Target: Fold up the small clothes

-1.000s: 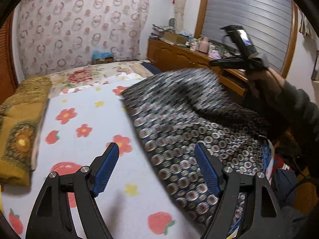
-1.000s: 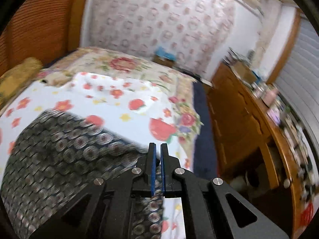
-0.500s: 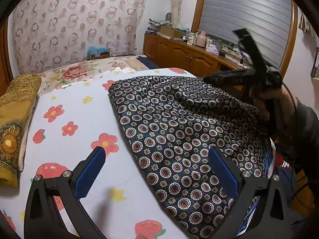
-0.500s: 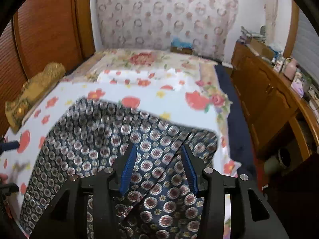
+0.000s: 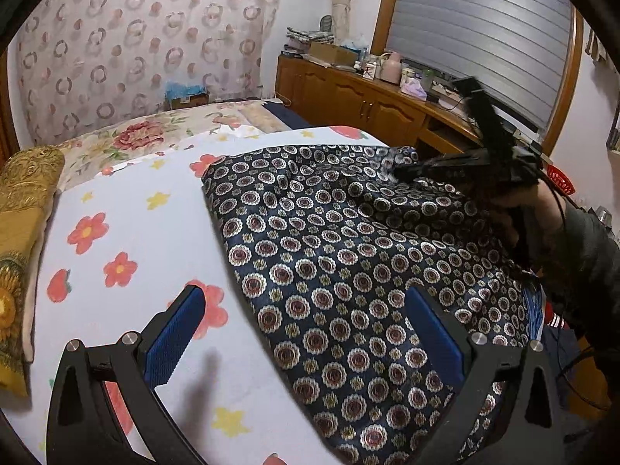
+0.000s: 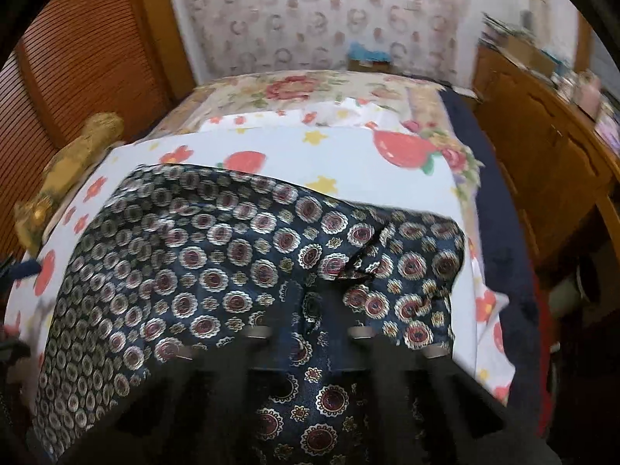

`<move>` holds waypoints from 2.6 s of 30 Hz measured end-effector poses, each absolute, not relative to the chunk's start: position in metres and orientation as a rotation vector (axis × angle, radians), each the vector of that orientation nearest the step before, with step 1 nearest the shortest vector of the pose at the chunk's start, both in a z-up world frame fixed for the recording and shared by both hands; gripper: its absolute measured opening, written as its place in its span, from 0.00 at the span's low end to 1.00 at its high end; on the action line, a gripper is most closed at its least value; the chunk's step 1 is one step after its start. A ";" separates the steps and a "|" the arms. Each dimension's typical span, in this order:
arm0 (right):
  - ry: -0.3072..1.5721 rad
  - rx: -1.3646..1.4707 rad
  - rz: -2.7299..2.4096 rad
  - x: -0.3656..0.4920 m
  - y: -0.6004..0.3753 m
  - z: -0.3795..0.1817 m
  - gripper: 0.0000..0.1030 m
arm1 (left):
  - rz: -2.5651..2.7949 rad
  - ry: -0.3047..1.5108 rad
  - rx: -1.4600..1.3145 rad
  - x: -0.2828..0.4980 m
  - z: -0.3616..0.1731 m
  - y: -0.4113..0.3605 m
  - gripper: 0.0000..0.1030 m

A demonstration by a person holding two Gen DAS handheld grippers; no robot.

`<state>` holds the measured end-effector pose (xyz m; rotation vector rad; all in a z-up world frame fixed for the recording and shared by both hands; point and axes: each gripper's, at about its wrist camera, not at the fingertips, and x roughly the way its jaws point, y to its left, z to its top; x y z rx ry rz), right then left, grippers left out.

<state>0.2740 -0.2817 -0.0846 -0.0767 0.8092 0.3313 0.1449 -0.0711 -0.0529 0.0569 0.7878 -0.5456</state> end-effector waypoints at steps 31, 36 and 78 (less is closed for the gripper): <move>0.813 -0.107 0.244 0.129 -0.298 -0.093 0.36 | -0.526 0.839 0.070 0.110 -0.058 -0.076 1.00; 0.779 -0.103 0.308 0.116 -0.303 -0.095 0.04 | -0.536 0.843 0.079 0.107 -0.060 -0.086 1.00; 0.816 0.017 0.175 0.047 -0.327 -0.115 0.54 | -0.603 0.951 0.073 0.062 -0.076 -0.077 0.53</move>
